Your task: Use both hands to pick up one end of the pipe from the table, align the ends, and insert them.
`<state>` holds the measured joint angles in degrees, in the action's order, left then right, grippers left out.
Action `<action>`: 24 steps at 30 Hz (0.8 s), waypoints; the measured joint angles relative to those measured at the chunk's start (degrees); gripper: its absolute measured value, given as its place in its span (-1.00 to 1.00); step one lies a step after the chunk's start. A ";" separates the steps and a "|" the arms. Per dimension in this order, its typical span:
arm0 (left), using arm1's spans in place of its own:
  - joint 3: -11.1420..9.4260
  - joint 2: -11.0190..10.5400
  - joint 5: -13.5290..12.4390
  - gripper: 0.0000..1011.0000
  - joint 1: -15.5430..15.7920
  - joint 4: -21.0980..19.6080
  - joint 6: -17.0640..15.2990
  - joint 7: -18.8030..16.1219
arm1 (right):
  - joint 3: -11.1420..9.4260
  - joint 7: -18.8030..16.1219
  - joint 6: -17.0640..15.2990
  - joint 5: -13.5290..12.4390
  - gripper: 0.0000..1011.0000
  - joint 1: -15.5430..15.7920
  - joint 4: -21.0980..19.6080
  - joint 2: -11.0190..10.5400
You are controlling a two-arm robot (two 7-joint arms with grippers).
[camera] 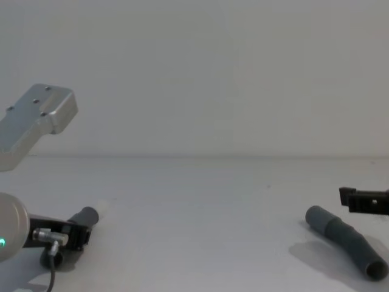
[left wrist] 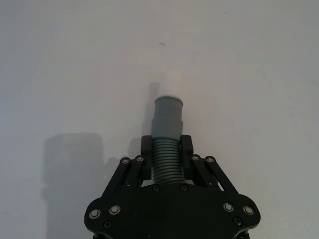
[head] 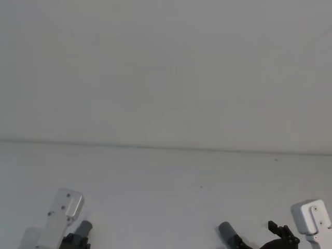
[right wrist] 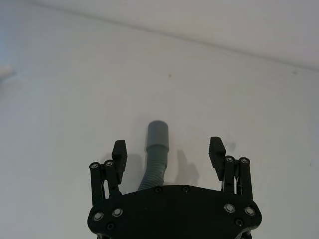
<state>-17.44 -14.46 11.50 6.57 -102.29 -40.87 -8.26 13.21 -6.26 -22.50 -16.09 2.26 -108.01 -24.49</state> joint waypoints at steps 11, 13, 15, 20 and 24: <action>0.00 0.00 0.00 -0.40 0.00 0.00 0.00 0.00 | 0.61 0.61 -3.62 1.01 0.98 -0.07 -0.03 0.41; 0.00 0.00 0.00 -0.40 0.00 0.00 0.00 0.00 | 0.72 0.76 -4.44 1.12 0.98 -0.22 0.04 0.70; 0.00 0.00 0.00 -0.40 0.00 0.00 0.00 0.00 | 0.80 0.91 -5.14 1.17 0.98 -0.35 0.12 0.90; 0.00 0.00 0.00 -0.40 0.00 0.00 0.00 0.00 | 1.16 1.16 -6.73 1.37 0.98 -0.78 0.56 1.50; 0.00 0.00 0.00 -0.40 0.00 0.00 0.00 0.00 | 1.60 1.27 -8.09 1.73 0.98 -1.23 1.20 1.88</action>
<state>-17.44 -14.45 11.51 6.57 -102.29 -40.87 -8.26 14.81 -5.00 -30.59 -14.36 1.03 -106.81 -22.61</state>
